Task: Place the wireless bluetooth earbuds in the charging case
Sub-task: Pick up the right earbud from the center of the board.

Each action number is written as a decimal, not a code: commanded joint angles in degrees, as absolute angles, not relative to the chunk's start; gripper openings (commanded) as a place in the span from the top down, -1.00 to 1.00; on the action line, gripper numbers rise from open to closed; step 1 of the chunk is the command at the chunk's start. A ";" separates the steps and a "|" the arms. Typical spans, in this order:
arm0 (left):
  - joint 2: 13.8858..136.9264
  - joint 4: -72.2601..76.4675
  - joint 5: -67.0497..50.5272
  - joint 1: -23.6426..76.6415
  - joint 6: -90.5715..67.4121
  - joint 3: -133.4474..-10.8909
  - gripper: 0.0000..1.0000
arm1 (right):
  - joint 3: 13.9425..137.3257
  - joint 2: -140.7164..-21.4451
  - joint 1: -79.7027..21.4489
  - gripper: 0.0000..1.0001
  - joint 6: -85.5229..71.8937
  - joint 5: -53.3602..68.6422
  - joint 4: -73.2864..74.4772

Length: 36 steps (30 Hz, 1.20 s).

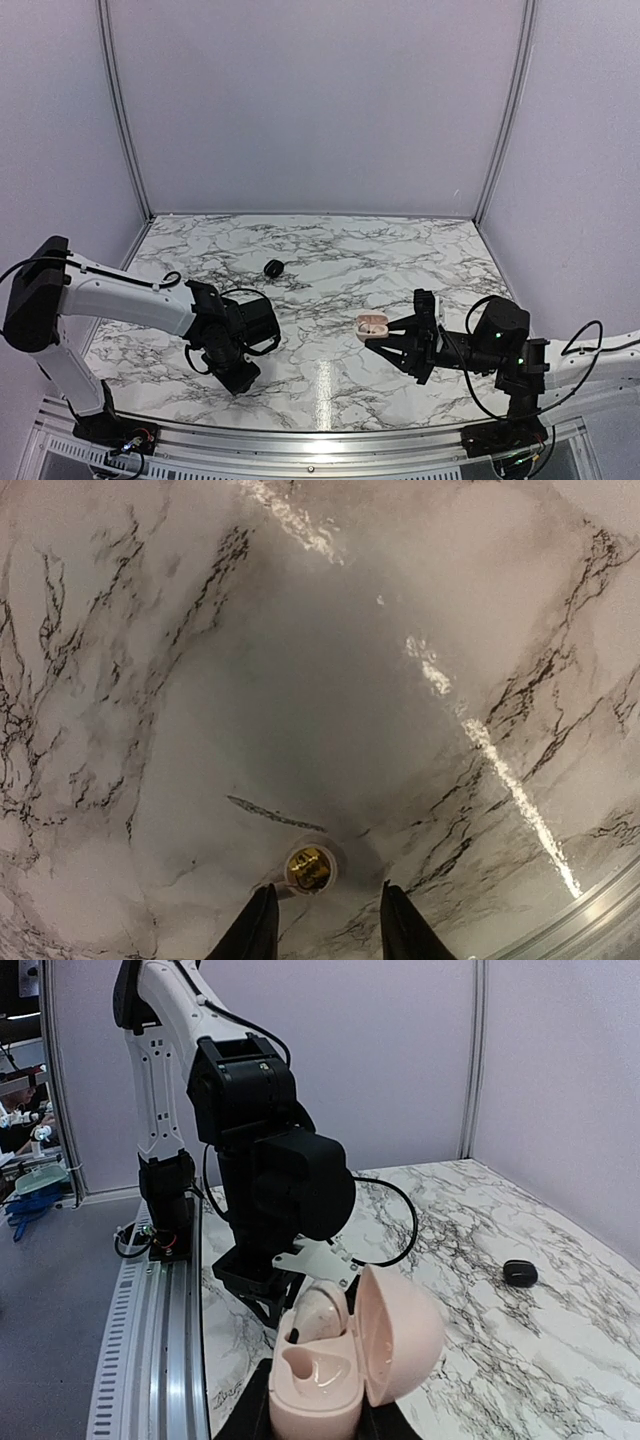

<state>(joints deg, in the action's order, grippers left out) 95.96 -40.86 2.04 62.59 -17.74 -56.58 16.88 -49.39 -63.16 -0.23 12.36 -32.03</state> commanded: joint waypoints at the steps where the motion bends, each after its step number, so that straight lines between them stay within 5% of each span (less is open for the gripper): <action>1: 97.58 -43.01 3.13 62.75 -16.01 -59.19 0.29 | 16.96 -48.78 -63.46 1.00 -1.05 11.51 -32.08; 36: 99.33 -40.67 6.30 61.90 -12.70 -61.35 0.68 | 16.35 -47.64 -63.37 1.00 -1.67 10.36 -31.50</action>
<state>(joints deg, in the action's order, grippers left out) 100.44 -41.43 5.26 62.52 -12.80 -60.45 16.21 -48.36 -63.16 -1.06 11.29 -31.53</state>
